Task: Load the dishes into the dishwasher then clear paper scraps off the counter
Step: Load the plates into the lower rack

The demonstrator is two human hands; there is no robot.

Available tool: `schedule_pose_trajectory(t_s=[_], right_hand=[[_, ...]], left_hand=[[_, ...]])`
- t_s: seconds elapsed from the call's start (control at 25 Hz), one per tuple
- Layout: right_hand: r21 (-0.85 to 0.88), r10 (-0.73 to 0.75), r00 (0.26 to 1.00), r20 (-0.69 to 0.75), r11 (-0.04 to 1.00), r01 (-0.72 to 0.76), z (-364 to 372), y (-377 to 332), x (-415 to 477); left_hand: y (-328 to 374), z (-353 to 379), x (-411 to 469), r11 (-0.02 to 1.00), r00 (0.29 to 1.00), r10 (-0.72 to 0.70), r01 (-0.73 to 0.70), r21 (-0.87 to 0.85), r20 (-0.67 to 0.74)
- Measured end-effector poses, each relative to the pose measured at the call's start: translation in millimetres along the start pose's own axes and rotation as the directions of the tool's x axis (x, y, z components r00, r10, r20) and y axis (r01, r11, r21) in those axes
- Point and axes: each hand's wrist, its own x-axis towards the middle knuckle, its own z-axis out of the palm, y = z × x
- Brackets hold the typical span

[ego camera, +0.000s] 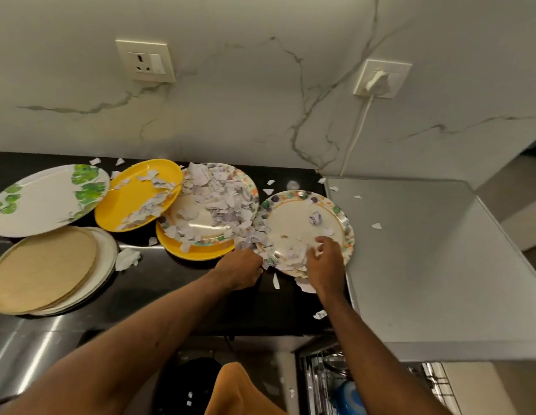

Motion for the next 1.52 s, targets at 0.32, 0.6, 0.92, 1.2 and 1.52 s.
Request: schedule_pose_trajectory(t_s=[0.32, 0.6, 0.92, 1.2, 1.52], right_hand=[[0.068, 0.592, 0.806, -0.021, 0.805, -0.59, -23, 35, 37], [0.249, 0.575, 0.816, 0.054, 0.784, -0.569, -19, 33, 30], [0.39, 0.457, 0.887, 0.062, 0.807, -0.443, -33, 13, 17], [0.289, 0.368, 0.926, -0.078, 0.898, -0.333, -54, -1, -4], [0.435, 0.309, 0.951, -0.019, 0.859, -0.271, -83, -13, -31]], left_hand=[[12, -12, 17, 0.988, 0.988, -0.131, 0.123, -0.091, -0.079], [2, -11, 16, 0.963, 0.979, -0.169, 0.139, -0.232, -0.117], [13, -39, 6, 0.919, 0.922, 0.218, -0.304, -0.251, -0.32], [73, -46, 16, 0.846, 0.861, 0.508, -0.493, -0.201, 0.025], [31, -75, 44, 0.897, 0.896, 0.429, -0.408, -0.17, 0.113]])
